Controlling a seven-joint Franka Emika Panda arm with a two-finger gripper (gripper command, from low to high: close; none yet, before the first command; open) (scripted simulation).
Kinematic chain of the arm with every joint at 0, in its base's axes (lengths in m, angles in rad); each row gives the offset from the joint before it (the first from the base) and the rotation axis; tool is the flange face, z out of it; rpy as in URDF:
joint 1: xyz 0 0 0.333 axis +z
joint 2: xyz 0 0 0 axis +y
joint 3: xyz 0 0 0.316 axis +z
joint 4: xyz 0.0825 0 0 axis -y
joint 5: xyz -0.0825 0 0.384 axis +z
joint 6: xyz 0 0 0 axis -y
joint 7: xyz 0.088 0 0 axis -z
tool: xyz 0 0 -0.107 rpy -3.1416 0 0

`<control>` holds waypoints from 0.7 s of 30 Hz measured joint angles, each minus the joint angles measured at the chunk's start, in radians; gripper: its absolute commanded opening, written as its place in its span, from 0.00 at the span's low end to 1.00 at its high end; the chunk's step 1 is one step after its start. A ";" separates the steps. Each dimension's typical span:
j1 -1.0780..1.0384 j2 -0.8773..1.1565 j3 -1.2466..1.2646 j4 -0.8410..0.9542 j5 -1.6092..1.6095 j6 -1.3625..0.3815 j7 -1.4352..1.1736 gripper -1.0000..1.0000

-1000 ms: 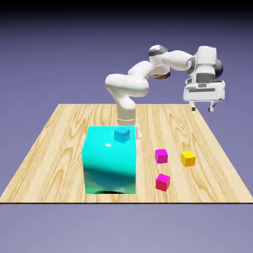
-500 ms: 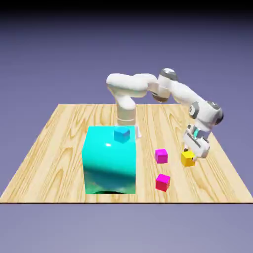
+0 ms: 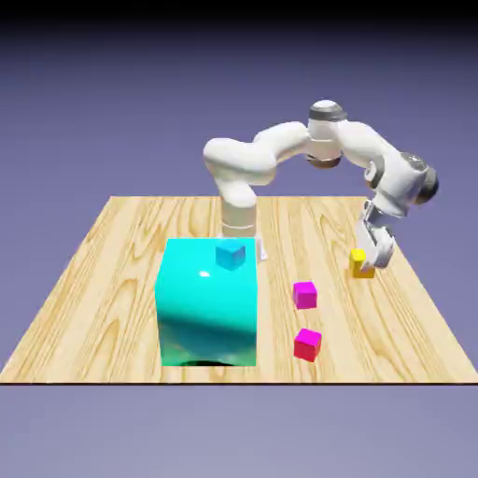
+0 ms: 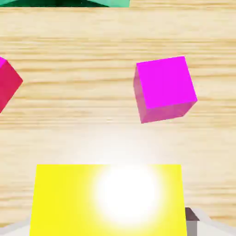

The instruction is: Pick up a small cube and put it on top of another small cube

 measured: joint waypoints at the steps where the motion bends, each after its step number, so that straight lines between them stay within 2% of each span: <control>1: -0.024 0.036 -0.019 0.006 -0.037 0.003 0.023 0.00; 18: -0.427 0.652 -0.342 0.115 -0.675 0.050 0.411 0.00; 21: -0.440 0.675 -0.339 0.082 -0.688 0.089 0.424 0.00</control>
